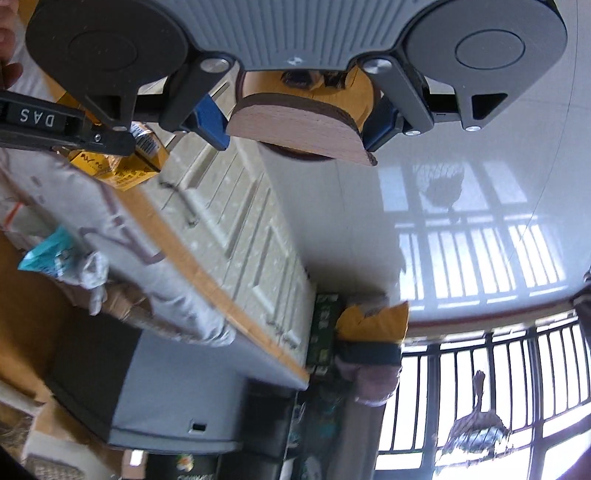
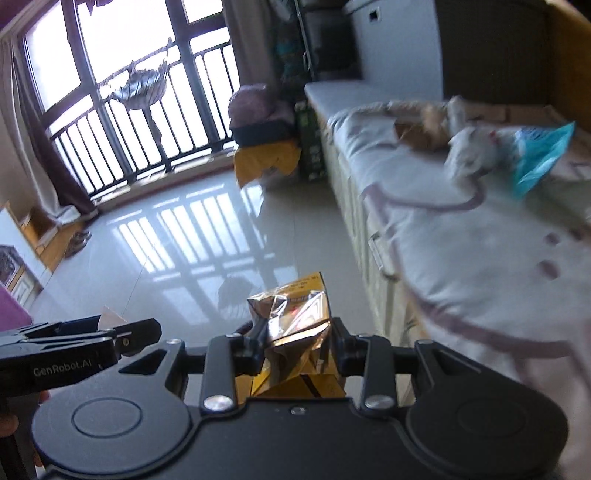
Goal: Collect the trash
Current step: 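Carry the gold packet and wooden piece over the wastebasket with both tools, then open the right tool and left tool to drop packet and wood into wastebasket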
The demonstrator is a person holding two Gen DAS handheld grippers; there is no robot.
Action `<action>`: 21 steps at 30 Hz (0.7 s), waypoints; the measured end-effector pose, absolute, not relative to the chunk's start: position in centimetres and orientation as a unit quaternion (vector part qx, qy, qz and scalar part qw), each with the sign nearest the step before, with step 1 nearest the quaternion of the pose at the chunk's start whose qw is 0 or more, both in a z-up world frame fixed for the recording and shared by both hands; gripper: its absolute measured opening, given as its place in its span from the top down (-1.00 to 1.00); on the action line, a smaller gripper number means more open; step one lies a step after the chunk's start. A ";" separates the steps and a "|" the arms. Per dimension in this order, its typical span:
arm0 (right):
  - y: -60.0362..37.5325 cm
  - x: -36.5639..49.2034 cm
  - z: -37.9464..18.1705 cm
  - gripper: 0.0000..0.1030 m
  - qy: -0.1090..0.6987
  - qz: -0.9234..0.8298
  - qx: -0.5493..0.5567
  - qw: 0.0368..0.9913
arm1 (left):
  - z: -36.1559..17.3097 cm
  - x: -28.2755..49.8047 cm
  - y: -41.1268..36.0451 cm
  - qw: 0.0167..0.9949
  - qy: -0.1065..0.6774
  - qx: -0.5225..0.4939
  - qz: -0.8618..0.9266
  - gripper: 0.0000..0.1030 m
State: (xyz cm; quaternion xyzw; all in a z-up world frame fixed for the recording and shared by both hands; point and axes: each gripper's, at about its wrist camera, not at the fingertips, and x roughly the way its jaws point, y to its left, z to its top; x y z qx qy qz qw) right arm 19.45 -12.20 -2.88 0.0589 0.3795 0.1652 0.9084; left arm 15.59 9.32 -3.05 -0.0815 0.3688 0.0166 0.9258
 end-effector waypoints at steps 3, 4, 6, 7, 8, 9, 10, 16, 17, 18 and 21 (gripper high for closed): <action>-10.9 20.8 -5.1 0.31 0.406 0.169 0.056 0.896 | -4.8 16.4 9.9 0.919 0.386 -0.083 0.022 -0.53; -10.5 21.2 -5.8 0.31 0.413 0.168 0.053 0.894 | -5.5 16.7 10.2 0.916 0.392 -0.085 0.023 -0.53; -9.9 22.0 -7.1 0.30 0.426 0.168 0.050 0.888 | -6.8 17.1 10.6 0.910 0.405 -0.089 0.026 -0.53; -9.6 22.5 -7.9 0.30 0.434 0.167 0.050 0.884 | -7.6 17.2 10.8 0.906 0.412 -0.090 0.027 -0.53; -9.4 22.9 -8.6 0.30 0.441 0.167 0.050 0.881 | -8.3 17.4 11.1 0.902 0.419 -0.094 0.029 -0.53; -9.1 23.4 -9.5 0.30 0.450 0.166 0.051 0.876 | -9.0 17.6 11.3 0.899 0.426 -0.097 0.030 -0.53; -8.9 23.8 -10.2 0.30 0.459 0.165 0.052 0.872 | -9.7 17.8 11.6 0.896 0.433 -0.100 0.031 -0.53; -7.2 26.5 -13.2 0.30 0.493 0.166 0.035 0.854 | -13.4 19.1 12.8 0.876 0.466 -0.117 0.036 -0.53; -7.0 26.9 -13.8 0.30 0.498 0.165 0.036 0.850 | -14.1 19.4 13.0 0.873 0.471 -0.119 0.036 -0.53; -6.7 27.4 -14.4 0.30 0.506 0.165 0.038 0.846 | -14.5 19.6 13.1 0.871 0.476 -0.121 0.036 -0.53; -5.9 28.6 -15.9 0.30 0.523 0.165 0.039 0.835 | -16.0 20.4 13.2 0.863 0.489 -0.122 0.034 -0.53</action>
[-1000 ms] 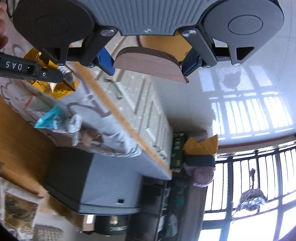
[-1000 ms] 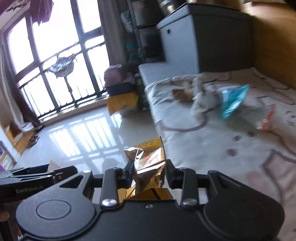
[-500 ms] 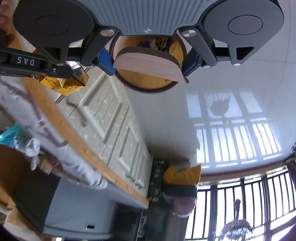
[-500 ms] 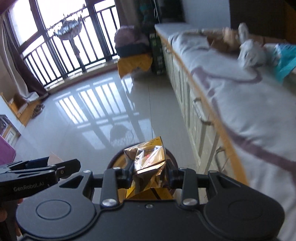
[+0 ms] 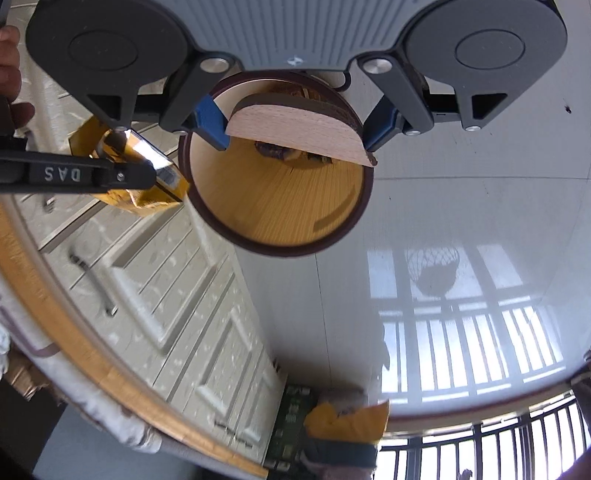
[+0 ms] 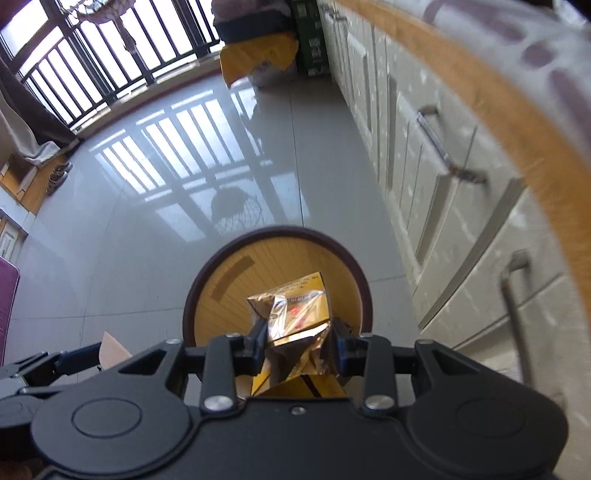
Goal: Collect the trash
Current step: 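Open the right tool and left tool to drop packet and wood into wastebasket, then raise both tools from the wastebasket and turn back toward the bench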
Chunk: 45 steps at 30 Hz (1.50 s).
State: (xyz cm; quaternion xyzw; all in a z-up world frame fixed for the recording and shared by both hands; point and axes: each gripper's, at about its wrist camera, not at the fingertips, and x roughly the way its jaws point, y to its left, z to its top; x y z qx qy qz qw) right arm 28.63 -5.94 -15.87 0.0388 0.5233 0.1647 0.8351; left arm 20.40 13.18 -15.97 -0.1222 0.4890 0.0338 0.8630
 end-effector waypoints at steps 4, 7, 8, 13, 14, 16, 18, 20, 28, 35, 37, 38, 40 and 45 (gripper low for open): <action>-4.8 29.8 -17.3 0.30 0.535 0.170 0.032 0.827 | -17.7 21.0 12.9 0.854 0.504 -0.129 0.030 -0.53; -4.2 30.5 -18.3 0.30 0.543 0.176 0.034 0.820 | -18.7 21.3 12.7 0.847 0.515 -0.126 0.028 -0.53; -4.0 30.7 -18.8 0.29 0.547 0.178 0.034 0.817 | -19.0 21.3 12.7 0.845 0.518 -0.125 0.028 -0.53; -3.9 31.5 -20.1 0.29 0.558 0.182 0.029 0.809 | -20.3 21.9 12.7 0.838 0.532 -0.120 0.028 -0.53; -4.0 31.7 -20.3 0.28 0.558 0.181 0.030 0.809 | -20.4 22.0 12.6 0.837 0.533 -0.118 0.027 -0.53; -4.3 32.0 -20.6 0.27 0.560 0.179 0.034 0.808 | -20.7 22.2 12.4 0.836 0.537 -0.115 0.024 -0.53; -4.4 32.3 -21.1 0.24 0.563 0.180 0.034 0.806 | -20.9 22.4 12.1 0.834 0.540 -0.113 0.021 -0.53; -4.2 32.1 -21.5 0.17 0.564 0.183 0.024 0.805 | -21.1 22.4 12.1 0.833 0.541 -0.114 0.021 -0.53; -3.8 32.1 -22.0 -0.09 0.567 0.196 0.004 0.800 | -21.9 22.9 11.9 0.826 0.551 -0.116 0.016 -0.34; -4.2 32.2 -21.8 -0.09 0.576 0.197 0.004 0.793 | -22.3 24.1 11.2 0.826 0.554 -0.102 0.003 -0.34; -4.3 32.2 -21.8 -0.10 0.578 0.198 0.003 0.791 | -22.4 24.0 11.2 0.825 0.557 -0.101 0.001 -0.34; -4.3 32.3 -21.9 -0.12 0.581 0.199 0.002 0.789 | -22.4 24.0 11.1 0.824 0.558 -0.099 -0.001 -0.34; -4.2 32.3 -22.1 -0.15 0.585 0.199 -0.006 0.786 | -22.4 23.9 11.0 0.822 0.561 -0.094 -0.001 -0.34; -4.2 32.1 -22.1 -0.19 0.586 0.202 -0.018 0.785 | -22.2 23.8 11.0 0.818 0.567 -0.091 0.000 -0.36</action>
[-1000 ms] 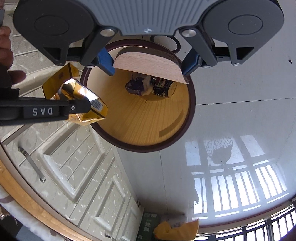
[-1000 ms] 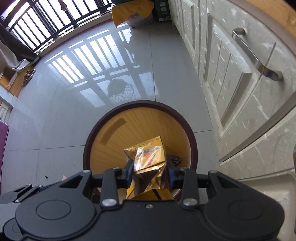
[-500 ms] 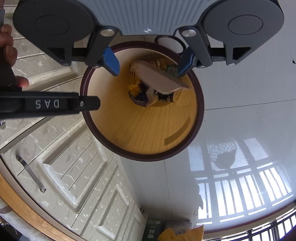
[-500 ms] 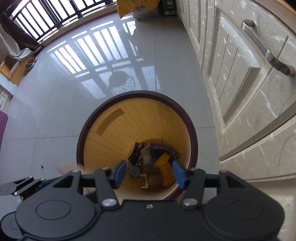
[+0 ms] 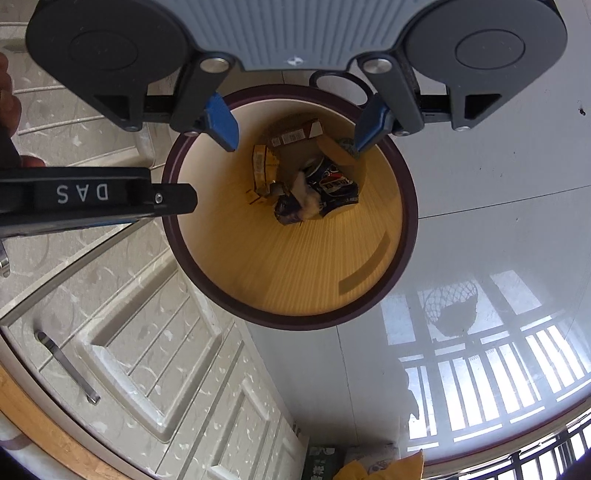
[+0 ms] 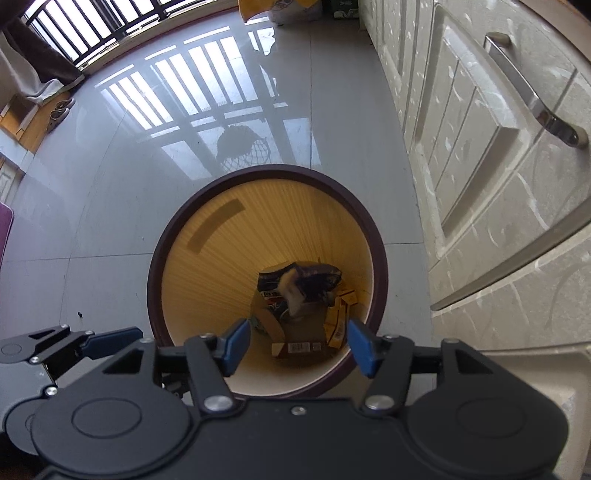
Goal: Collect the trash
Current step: 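Raise both tools from the wastebasket and turn back toward the bench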
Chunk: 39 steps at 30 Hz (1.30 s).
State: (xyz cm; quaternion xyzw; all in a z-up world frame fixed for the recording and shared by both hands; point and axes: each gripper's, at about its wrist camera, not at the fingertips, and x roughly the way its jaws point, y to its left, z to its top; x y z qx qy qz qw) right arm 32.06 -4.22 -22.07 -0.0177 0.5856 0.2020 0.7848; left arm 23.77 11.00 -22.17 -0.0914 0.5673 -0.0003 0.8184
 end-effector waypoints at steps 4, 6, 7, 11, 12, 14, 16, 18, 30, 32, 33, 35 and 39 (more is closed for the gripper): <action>-4.4 31.8 -21.9 -0.31 0.584 0.204 -0.025 0.785 | -21.8 23.5 11.2 0.814 0.574 -0.090 0.003 -0.39; -4.4 31.6 -21.7 -0.37 0.583 0.203 -0.031 0.786 | -21.6 23.4 11.4 0.812 0.576 -0.090 0.007 -0.47; -4.5 31.6 -21.5 -0.39 0.583 0.203 -0.033 0.786 | -21.4 23.3 11.5 0.812 0.576 -0.090 0.010 -0.53; -4.9 31.1 -20.8 -0.55 0.579 0.197 -0.037 0.790 | -20.8 22.8 11.9 0.812 0.576 -0.091 0.018 -0.74; -4.9 31.0 -20.6 -0.57 0.577 0.196 -0.040 0.791 | -20.5 22.6 12.0 0.812 0.576 -0.091 0.020 -0.77; -5.2 30.8 -20.2 -0.64 0.574 0.194 -0.043 0.795 | -20.1 22.4 12.0 0.812 0.576 -0.089 0.023 -0.87; -5.4 30.6 -19.7 -0.67 0.570 0.188 -0.044 0.799 | -19.6 22.0 12.3 0.813 0.575 -0.088 0.027 -0.92; -5.6 30.3 -19.2 -0.73 0.566 0.187 -0.043 0.802 | -19.0 21.5 12.7 0.814 0.574 -0.089 0.034 -0.96; -6.1 27.9 -15.2 -0.94 0.545 0.180 -0.051 0.818 | -14.4 18.9 14.6 0.827 0.549 -0.103 0.065 -1.00; -6.2 27.3 -14.6 -0.94 0.540 0.177 -0.060 0.821 | -13.6 18.5 14.9 0.830 0.543 -0.110 0.069 -1.00; -6.2 27.1 -14.3 -0.95 0.537 0.177 -0.064 0.822 | -13.2 18.3 15.0 0.831 0.540 -0.112 0.071 -1.00; -6.4 26.7 -13.3 -0.99 0.529 0.178 -0.071 0.827 | -12.3 17.9 15.1 0.835 0.534 -0.109 0.077 -1.00; -6.7 25.7 -11.7 -0.99 0.517 0.181 -0.077 0.833 | -10.6 17.2 15.1 0.842 0.521 -0.108 0.082 -1.00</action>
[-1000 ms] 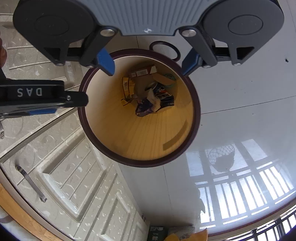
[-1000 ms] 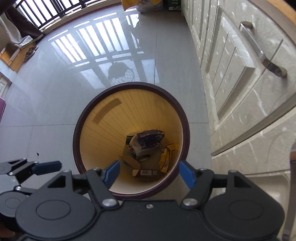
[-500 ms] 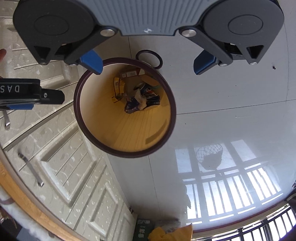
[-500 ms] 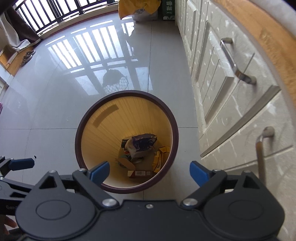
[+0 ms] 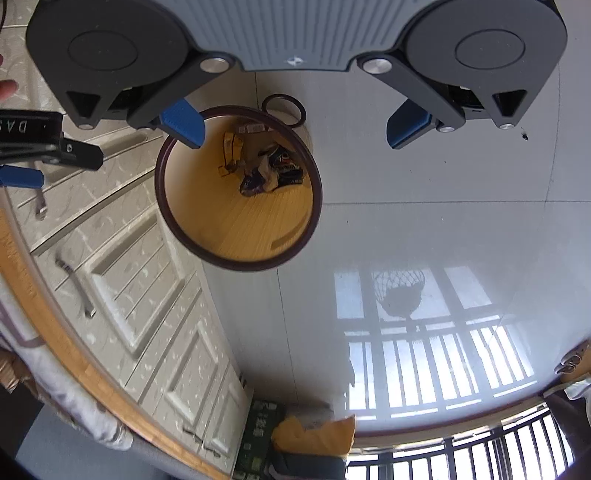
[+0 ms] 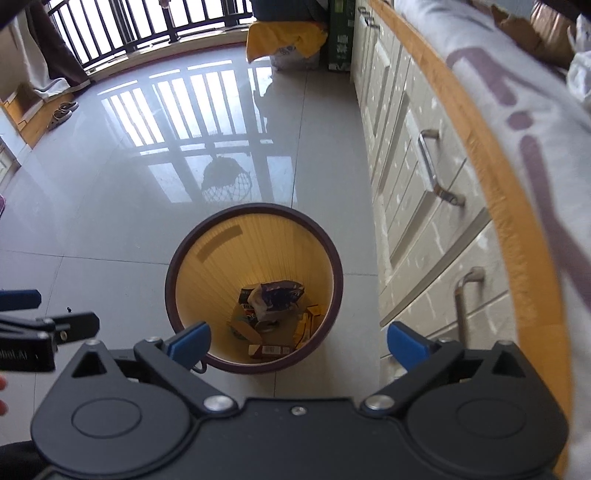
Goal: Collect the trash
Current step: 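Raise both tools from the wastebasket and turn back toward the bench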
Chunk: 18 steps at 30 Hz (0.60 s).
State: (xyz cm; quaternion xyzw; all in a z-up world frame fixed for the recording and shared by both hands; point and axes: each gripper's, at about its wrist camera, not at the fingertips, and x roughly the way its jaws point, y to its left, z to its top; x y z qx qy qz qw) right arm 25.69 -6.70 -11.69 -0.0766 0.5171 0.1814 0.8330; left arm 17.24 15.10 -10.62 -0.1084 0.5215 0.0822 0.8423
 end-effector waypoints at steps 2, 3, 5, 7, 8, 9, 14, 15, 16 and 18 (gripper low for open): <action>-6.9 25.2 -10.7 -0.99 0.510 0.183 -0.078 0.837 | -9.7 16.8 14.9 0.848 0.514 -0.103 0.080 -1.00; -7.0 25.0 -10.2 -0.99 0.507 0.185 -0.078 0.838 | -9.4 16.6 14.8 0.850 0.511 -0.101 0.080 -1.00; -7.1 24.4 -9.2 -1.00 0.499 0.187 -0.080 0.842 | -8.6 16.1 14.4 0.854 0.506 -0.096 0.081 -1.00; -7.3 23.7 -8.2 -1.00 0.492 0.185 -0.081 0.847 | -7.8 15.6 14.1 0.857 0.500 -0.092 0.082 -1.00; -7.5 23.5 -7.6 -1.00 0.489 0.184 -0.079 0.849 | -7.4 15.3 14.1 0.859 0.497 -0.092 0.082 -1.00; -7.7 23.2 -7.2 -1.00 0.486 0.184 -0.077 0.851 | -7.0 15.2 14.1 0.861 0.494 -0.092 0.082 -1.00; -8.7 21.9 -4.9 -1.00 0.468 0.188 -0.075 0.860 | -5.0 14.0 13.5 0.871 0.475 -0.090 0.086 -1.00; -9.0 21.6 -4.4 -1.00 0.464 0.188 -0.073 0.863 | -4.6 13.7 13.4 0.873 0.472 -0.089 0.087 -1.00; -9.2 21.3 -4.0 -1.00 0.461 0.187 -0.073 0.865 | -4.1 13.5 13.3 0.875 0.468 -0.089 0.087 -1.00; -9.8 20.6 -3.2 -1.00 0.451 0.186 -0.073 0.870 | -3.2 13.0 13.0 0.880 0.459 -0.089 0.086 -1.00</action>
